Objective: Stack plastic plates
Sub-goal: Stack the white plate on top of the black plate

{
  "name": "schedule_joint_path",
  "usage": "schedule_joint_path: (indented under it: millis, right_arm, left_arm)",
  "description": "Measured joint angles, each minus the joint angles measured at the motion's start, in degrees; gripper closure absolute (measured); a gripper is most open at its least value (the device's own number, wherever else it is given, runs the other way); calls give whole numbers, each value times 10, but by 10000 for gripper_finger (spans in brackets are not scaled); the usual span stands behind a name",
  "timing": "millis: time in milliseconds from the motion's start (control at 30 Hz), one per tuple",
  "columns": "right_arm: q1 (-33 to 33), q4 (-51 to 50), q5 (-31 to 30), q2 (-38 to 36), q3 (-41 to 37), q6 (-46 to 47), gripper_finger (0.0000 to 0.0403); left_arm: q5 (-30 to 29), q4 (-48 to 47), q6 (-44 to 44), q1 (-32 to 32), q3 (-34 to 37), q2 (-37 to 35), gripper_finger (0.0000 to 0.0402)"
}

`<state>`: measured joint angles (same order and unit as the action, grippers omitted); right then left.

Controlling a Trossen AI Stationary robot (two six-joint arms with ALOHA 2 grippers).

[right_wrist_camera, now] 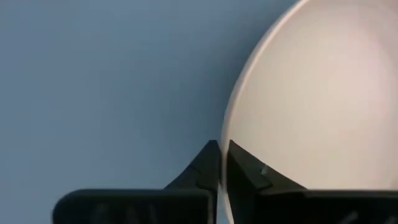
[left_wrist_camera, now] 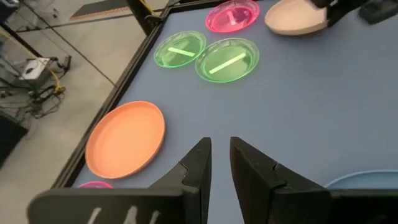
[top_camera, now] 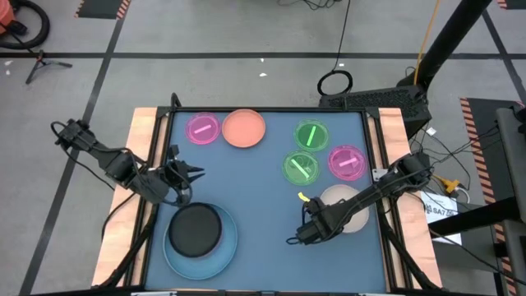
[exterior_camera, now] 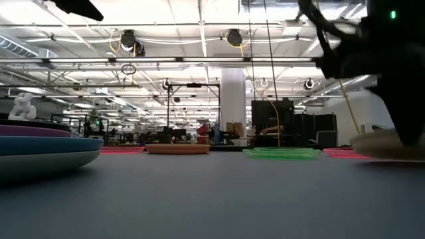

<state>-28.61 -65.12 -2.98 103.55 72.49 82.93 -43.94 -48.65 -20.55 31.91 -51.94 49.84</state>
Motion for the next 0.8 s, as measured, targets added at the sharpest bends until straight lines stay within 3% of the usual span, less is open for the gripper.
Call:
schedule_joint_path:
  millis: [100, 367, 633, 800]
  right_arm:
    - [-1, -8, -7, 0, 41, -68, 396]
    - [6, 74, -102, 0, 104, -267, 398]
    - [57, 192, -104, 19, 105, -433, 398]
    - [84, 201, -105, 54, 157, -517, 398]
  left_arm:
    - [-20, -21, -12, 10, 0, 0, 335]
    - [-60, -51, -17, 23, 0, 0, 335]
    - [-83, -53, -9, 23, 0, 0, 335]
    - [-83, -57, -6, 23, 0, 0, 335]
